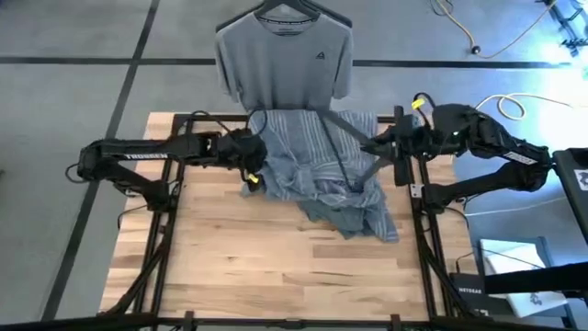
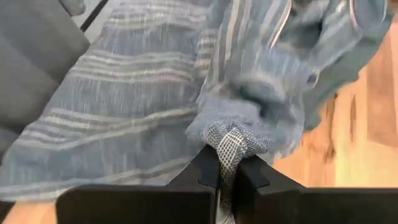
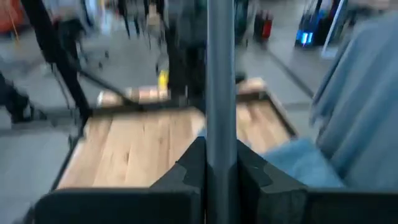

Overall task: Unhang clothes
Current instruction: Remove the polo shirt from the hanger

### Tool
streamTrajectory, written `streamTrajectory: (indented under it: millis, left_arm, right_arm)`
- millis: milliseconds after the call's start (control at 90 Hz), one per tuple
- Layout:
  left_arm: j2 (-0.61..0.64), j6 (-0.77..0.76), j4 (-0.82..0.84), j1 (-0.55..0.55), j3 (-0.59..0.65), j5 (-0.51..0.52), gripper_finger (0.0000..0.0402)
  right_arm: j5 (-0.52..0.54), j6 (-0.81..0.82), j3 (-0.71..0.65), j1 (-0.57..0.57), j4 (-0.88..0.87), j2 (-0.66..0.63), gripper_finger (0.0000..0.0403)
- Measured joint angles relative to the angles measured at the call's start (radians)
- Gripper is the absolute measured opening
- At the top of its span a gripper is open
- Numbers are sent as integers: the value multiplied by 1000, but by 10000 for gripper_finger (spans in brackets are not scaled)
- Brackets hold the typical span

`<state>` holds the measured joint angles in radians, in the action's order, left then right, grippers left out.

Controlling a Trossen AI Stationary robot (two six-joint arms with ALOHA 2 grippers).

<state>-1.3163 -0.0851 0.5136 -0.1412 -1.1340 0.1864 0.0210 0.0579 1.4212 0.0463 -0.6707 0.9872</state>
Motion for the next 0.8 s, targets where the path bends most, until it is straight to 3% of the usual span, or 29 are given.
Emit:
streamTrajectory:
  millis: [233, 367, 533, 633, 800]
  left_arm:
    - [-1, -40, -20, 31, 15, 32, 0]
    - [-1, -79, -15, 12, 15, 20, 0]
    - [-1, -91, 103, -4, 15, 16, 0]
    - [-1, -89, 221, -4, 22, 15, 0]
    - [-2, -125, 230, -4, 112, -10, 0]
  right_arm:
    - [19, -15, 0, 0, 272, 26, 23]
    - [-106, 105, 0, 0, 310, 31, 23]
    - [-307, 240, 0, -27, 197, 53, 23]
    - [-365, 247, -1, -77, 52, 73, 23]
    - [-463, 247, -115, -136, -91, 83, 23]
